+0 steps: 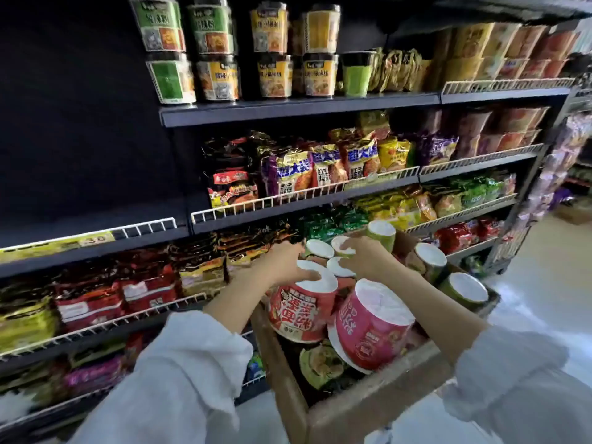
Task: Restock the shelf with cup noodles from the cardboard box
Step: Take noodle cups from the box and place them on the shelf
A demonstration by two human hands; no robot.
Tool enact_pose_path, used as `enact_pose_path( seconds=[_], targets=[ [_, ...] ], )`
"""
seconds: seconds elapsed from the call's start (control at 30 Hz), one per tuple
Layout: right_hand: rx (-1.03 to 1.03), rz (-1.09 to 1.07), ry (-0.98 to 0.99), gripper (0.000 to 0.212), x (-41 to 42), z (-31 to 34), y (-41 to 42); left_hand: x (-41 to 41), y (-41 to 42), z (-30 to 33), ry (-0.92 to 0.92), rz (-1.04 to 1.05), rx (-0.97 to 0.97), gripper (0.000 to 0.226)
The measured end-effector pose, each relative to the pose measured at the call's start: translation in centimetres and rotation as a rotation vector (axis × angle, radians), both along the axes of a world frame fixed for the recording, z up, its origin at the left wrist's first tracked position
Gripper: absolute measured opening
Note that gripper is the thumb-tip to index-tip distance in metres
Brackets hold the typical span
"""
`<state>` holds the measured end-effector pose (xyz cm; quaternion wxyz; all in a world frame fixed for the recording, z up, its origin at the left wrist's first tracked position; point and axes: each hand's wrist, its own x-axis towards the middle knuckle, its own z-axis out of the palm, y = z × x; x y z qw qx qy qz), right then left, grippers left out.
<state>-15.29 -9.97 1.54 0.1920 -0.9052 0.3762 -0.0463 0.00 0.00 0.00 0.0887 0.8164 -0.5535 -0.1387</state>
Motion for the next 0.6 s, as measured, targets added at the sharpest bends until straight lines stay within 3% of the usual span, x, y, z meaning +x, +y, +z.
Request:
enact_pose_path(
  seconds=[0.13, 0.23, 0.3, 0.37, 0.43, 0.6],
  targets=[
    [0.063, 0.015, 0.115, 0.044, 0.0, -1.6, -2.1, -0.3, -1.9, -2.5, 0.018, -0.003, 0.175, 0.082],
    [0.245, -0.004, 0.205, 0.070, -0.2, -3.5, -3.6, 0.4, -3.4, -5.5, 0.000, -0.018, 0.159, 0.107],
    [0.301, 0.044, 0.256, 0.078, -0.9, -4.4, -3.9, 0.3, -3.9, -6.6, -0.043, 0.035, 0.187, 0.100],
    [0.280, 0.057, 0.259, 0.080, -1.7, -5.1, -3.6, 0.3, -4.4, -7.2, -0.007, 0.089, 0.159, 0.070],
    [0.199, 0.010, 0.298, 0.085, -2.3, -5.0, -3.1, -0.1, -3.9, -6.6, 0.031, 0.103, 0.111, 0.056],
    [0.229, -0.100, 0.383, 0.112, -3.6, -4.4, -2.1, -2.1, -1.1, -4.3, 0.004, 0.140, -0.009, 0.091]
  ],
)
